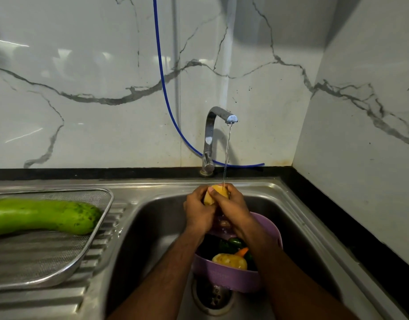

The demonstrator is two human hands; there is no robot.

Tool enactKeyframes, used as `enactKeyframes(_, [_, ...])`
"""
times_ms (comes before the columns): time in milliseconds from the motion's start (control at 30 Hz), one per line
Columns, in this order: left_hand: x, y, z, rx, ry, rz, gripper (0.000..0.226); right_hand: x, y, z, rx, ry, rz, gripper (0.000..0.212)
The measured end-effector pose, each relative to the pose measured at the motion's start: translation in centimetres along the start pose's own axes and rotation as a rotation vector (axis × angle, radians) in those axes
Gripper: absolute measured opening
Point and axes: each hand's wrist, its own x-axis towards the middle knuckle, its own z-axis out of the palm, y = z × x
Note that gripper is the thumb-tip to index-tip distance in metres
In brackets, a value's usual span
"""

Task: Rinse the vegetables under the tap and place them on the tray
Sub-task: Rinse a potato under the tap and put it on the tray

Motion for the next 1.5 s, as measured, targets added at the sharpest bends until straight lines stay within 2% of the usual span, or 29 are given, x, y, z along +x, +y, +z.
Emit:
enactKeyframes(133, [-0.2,0.0,-0.2,0.02,-0.045,0.06,0.037,0.1,-0.8,-0.1,0.099,0.087,0.058,0.02])
enactKeyframes(233, [0.0,-0.3,-0.2,-0.017,-0.046,-0.046,0.04,0.1,-1.1,-0.5,0.171,0.112,0.127,0.02])
enactKeyframes(333, [0.1,-0.5,-0.4,-0.074,-0.036,-0.152,0.039,0.0,-1.2,-0.8,0.23,0.062,0.19,0.021])
enactKeyframes(467, [0.1,-0.6,-0.5,-0.118,-0.048,-0.191,0.03,-0.3,-1.4,-0.9,0.216,-0.042,0.19,0.013])
enactKeyframes(600, [0.0,-0.2,-0.6,-0.256,-0.113,-0.247,0.019,-0.3,-1.3,-1.0,0.192,0.013,0.17,0.015])
enactKeyframes(733, [-0.1,0.1,-0.6,-0.385,-0.154,-0.324,0.019,-0.2,-1.4,-1.6,0.336,0.02,0.23,0.016])
enactKeyframes(833, [0.0,0.0,-0.3,-0.388,-0.143,-0.335,0.022,-0.3,-1.4,-2.2,0.452,-0.05,0.293,0.027])
enactKeyframes(933, [0.0,0.2,-0.3,-0.409,-0.129,-0.363,0.02,-0.6,-1.5,-2.8,0.518,-0.124,0.302,0.028])
enactKeyframes(1033, [0.0,0.6,-0.4,-0.442,-0.137,-0.38,0.018,-0.6,-1.4,-2.6,0.432,-0.114,0.231,0.031])
enactKeyframes(1133, [-0.2,0.5,-0.2,-0.405,-0.143,-0.343,0.017,-0.5,-1.1,-1.7,0.27,-0.01,0.142,0.032])
enactKeyframes(1233, [-0.2,0.6,0.0,-0.4,-0.127,-0.336,0.018,-0.5,-1.3,-1.5,0.287,0.034,0.178,0.023])
enactKeyframes(1300, [-0.1,0.7,0.0,-0.413,-0.109,-0.359,0.019,-0.5,-1.6,-1.9,0.354,-0.021,0.227,0.02])
enactKeyframes(1400, [-0.1,0.8,-0.2,-0.43,-0.065,-0.384,0.022,-0.4,-1.6,-2.4,0.371,-0.173,0.233,0.028])
enactKeyframes(1500, [-0.1,0.8,-0.2,-0.438,-0.074,-0.396,0.024,-0.4,-1.4,-2.1,0.321,-0.191,0.199,0.029])
